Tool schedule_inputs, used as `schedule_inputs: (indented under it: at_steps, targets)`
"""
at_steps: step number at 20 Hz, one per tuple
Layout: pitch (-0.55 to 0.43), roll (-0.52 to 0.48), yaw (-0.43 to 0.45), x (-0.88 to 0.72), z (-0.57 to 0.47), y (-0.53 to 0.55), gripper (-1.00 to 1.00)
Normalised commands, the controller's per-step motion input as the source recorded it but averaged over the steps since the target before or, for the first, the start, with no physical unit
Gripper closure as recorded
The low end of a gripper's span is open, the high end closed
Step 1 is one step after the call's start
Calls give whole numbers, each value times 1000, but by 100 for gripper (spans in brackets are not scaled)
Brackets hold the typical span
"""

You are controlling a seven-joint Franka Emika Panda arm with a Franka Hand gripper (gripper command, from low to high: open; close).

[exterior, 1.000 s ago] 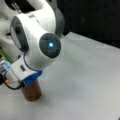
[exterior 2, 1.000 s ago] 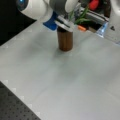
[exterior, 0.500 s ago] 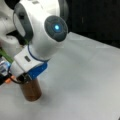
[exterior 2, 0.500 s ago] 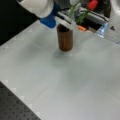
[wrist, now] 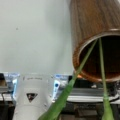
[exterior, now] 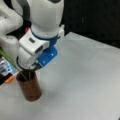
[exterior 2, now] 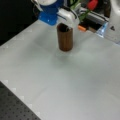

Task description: Flower insertion into a vase

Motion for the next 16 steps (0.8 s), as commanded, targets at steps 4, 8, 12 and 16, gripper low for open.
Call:
schedule_inputs:
  at_steps: [4, 8, 12, 16]
  targets:
    - [-681, 50, 67, -253, -136, 174, -100]
    - [-479, 37, 59, -174, -102, 236, -100]
    - [-228, 60, 15, 93, -19, 439, -100]
    - [-69, 52, -1, 204, 16, 436, -100]
